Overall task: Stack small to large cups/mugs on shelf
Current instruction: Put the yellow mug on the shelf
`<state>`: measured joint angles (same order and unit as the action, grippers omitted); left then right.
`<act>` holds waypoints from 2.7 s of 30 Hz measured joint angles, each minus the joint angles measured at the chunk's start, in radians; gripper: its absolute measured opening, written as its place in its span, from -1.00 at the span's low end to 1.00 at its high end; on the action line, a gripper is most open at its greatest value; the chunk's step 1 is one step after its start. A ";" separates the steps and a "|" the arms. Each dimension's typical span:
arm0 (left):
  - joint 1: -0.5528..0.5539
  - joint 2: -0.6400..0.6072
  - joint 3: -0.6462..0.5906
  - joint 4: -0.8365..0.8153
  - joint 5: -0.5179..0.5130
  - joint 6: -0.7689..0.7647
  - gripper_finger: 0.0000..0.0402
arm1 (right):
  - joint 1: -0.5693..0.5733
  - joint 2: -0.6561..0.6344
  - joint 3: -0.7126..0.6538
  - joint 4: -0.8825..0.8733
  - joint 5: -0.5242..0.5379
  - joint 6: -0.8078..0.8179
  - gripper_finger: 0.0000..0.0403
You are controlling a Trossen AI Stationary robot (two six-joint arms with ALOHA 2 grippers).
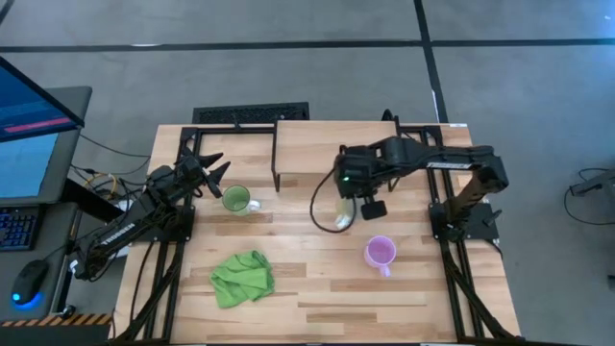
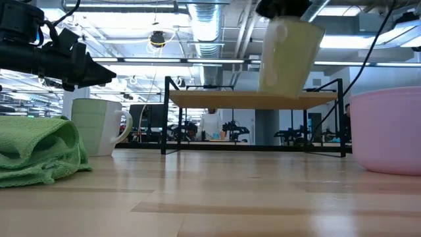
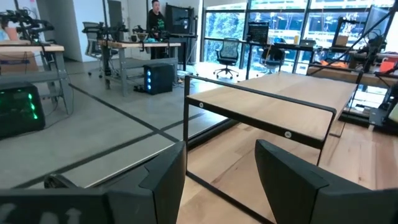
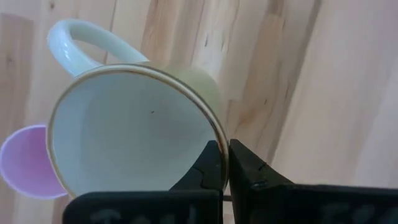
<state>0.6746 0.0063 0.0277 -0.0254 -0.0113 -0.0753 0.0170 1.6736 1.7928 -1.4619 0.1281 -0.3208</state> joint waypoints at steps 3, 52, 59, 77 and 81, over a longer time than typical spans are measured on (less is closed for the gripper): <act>0.000 0.000 0.000 0.000 0.000 0.000 -0.08 | 0.008 -0.033 0.034 -0.043 0.003 -0.027 -0.91; 0.000 0.000 0.000 0.000 -0.002 -0.031 -0.08 | -0.527 -0.101 0.166 -0.108 -0.133 -0.751 -0.91; 0.000 0.000 0.000 0.000 -0.002 -0.061 -0.08 | -0.550 -0.095 0.166 -0.108 -0.178 -0.761 -0.91; 0.000 0.000 0.000 0.000 -0.001 -0.061 -0.08 | -0.618 -0.095 0.166 -0.109 -0.146 -0.889 -0.91; 0.000 0.000 0.000 0.000 -0.001 -0.064 -0.08 | -0.622 -0.085 0.167 -0.109 -0.147 -0.914 -0.91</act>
<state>0.6746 0.0063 0.0277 -0.0255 -0.0120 -0.1394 -0.6048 1.5886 1.9594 -1.5711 -0.0189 -1.2349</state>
